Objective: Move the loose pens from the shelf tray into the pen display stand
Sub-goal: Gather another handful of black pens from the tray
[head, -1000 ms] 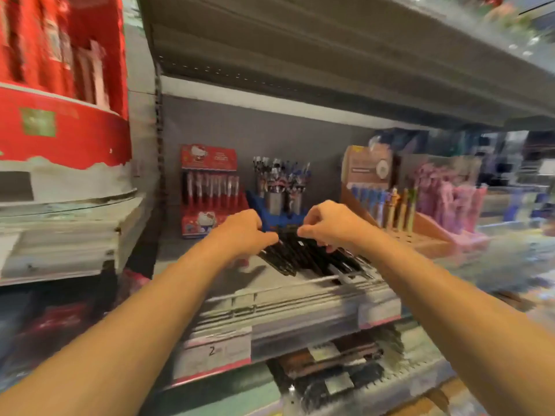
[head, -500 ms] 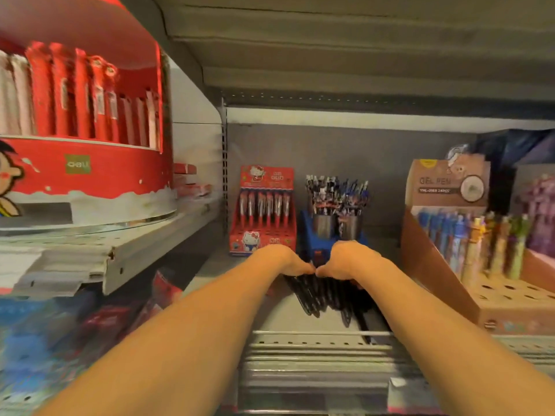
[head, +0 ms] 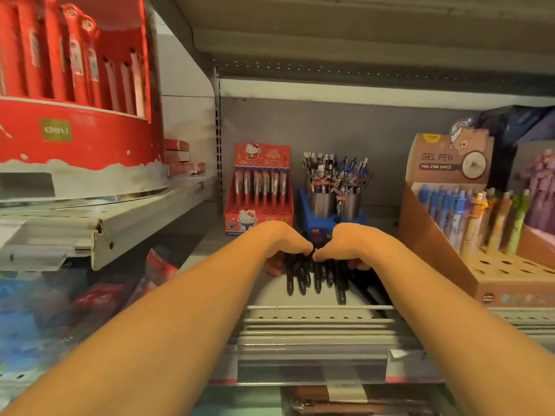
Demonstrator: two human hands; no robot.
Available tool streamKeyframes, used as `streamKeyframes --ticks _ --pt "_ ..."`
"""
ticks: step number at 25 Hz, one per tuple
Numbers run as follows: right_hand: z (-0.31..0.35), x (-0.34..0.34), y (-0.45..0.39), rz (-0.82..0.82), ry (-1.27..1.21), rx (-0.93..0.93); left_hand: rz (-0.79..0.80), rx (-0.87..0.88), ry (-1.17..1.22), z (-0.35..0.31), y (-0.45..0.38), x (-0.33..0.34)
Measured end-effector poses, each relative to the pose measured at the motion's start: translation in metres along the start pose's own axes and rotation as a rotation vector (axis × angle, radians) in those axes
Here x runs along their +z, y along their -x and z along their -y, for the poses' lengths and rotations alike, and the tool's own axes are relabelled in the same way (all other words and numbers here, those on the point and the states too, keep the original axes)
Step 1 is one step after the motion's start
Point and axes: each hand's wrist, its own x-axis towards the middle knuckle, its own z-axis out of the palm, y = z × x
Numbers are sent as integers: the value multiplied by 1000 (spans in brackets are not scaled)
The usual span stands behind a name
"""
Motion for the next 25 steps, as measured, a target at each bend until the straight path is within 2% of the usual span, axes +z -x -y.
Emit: streamKeyframes --ticks 7,14,19,25 --pt "7 -2 4 109 -45 52 74 67 -8 2 8 -2" --pt "19 9 2 54 86 65 23 100 -5 -1 10 0" --pt "6 8 -12 58 -117 137 13 97 -4 -2 15 -1" --pt "3 8 -18 68 -155 175 3 105 -44 -4 22 -1"
